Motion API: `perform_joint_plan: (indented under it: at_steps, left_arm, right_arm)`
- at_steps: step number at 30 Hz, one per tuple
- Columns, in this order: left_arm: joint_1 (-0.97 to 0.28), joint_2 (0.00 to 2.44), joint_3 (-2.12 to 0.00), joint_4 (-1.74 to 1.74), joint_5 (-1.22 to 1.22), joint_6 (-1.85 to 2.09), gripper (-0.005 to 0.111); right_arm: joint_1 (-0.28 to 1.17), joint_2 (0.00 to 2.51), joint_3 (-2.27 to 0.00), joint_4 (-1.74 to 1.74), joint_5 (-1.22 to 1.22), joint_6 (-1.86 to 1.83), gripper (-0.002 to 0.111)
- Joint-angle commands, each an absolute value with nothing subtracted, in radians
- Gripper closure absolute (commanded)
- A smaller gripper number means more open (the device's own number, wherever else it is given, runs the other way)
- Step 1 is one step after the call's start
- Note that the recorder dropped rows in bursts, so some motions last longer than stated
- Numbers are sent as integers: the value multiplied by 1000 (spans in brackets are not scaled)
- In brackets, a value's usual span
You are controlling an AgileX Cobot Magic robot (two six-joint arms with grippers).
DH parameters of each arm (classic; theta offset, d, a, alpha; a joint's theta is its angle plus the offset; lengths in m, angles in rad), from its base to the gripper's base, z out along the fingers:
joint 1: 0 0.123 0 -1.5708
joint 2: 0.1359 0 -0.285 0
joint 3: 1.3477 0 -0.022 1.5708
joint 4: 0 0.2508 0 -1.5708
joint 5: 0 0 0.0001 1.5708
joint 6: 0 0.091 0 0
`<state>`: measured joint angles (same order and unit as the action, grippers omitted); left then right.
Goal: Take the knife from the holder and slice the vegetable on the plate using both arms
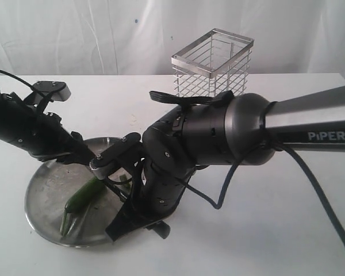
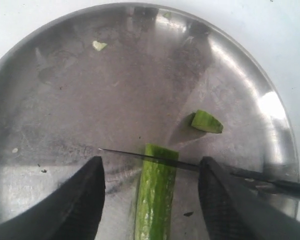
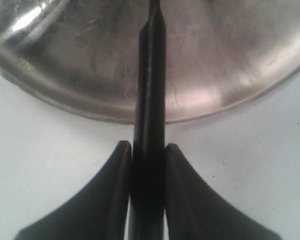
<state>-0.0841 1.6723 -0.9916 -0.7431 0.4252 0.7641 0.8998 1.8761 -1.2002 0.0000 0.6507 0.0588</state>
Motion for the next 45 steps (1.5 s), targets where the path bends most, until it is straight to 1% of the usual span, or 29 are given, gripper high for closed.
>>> perform_joint_plan:
  at_steps: [1, 8, 30, 33, 36, 45]
  left_arm:
    - [-98, 1666, -988, -780, 447, 786, 48]
    - [-150, 1666, -988, -778, 407, 813, 48]
    - [-152, 1737, -988, -780, 396, 820, 48]
    - [-164, 1813, -988, -800, 359, 879, 48]
    - [-172, 1888, -988, -783, 393, 893, 48]
    - [-170, 1625, -990, -775, 354, 891, 48]
  right_arm:
    - [900, 1872, -1197, 0, 647, 48, 108]
    - [900, 1873, -1197, 0, 642, 48, 108]
    - [900, 1873, -1197, 0, 638, 48, 108]
    - [900, 1873, -1197, 0, 634, 48, 108]
    - [900, 1873, -1197, 0, 616, 48, 108]
    - [900, 1875, -1197, 0, 616, 48, 108]
